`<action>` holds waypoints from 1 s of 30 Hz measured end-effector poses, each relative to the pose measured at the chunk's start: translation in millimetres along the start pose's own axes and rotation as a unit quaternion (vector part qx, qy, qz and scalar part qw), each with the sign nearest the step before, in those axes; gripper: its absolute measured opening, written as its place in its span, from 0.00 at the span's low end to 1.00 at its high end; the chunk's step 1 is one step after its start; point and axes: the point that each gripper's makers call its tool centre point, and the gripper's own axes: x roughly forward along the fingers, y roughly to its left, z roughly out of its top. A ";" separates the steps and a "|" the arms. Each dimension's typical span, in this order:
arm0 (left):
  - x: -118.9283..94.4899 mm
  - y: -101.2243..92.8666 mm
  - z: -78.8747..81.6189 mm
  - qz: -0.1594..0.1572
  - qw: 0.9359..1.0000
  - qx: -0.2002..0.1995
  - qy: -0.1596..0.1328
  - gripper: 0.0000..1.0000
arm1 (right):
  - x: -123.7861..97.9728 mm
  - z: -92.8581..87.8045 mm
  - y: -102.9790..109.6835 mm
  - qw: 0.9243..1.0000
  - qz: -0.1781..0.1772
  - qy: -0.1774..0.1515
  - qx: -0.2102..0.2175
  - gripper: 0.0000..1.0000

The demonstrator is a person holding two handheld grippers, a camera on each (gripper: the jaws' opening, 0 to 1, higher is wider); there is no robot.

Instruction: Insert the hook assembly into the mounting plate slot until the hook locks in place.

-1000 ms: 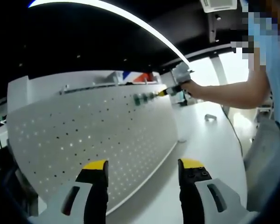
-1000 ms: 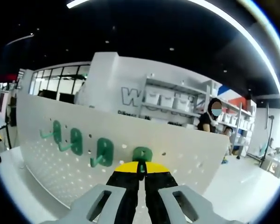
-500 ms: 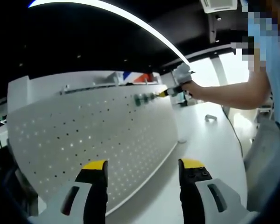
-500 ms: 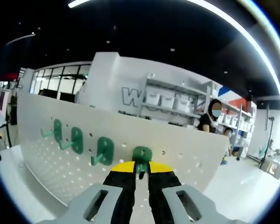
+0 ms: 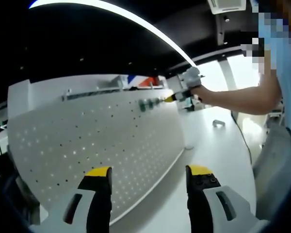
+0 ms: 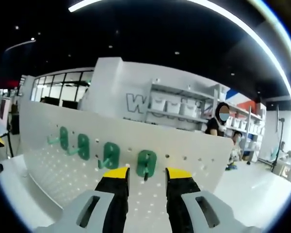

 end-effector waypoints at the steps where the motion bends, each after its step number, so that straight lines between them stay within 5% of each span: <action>1: -0.3 -0.1 0.4 0.000 1.000 0.001 0.000 0.63 | -1.0 -0.4 -0.2 1.000 -0.001 0.000 0.000 0.32; 30: -12.0 0.2 11.9 0.010 1.000 -0.003 -0.012 0.65 | -48.2 -10.3 21.2 0.999 0.016 -0.015 -0.034 0.49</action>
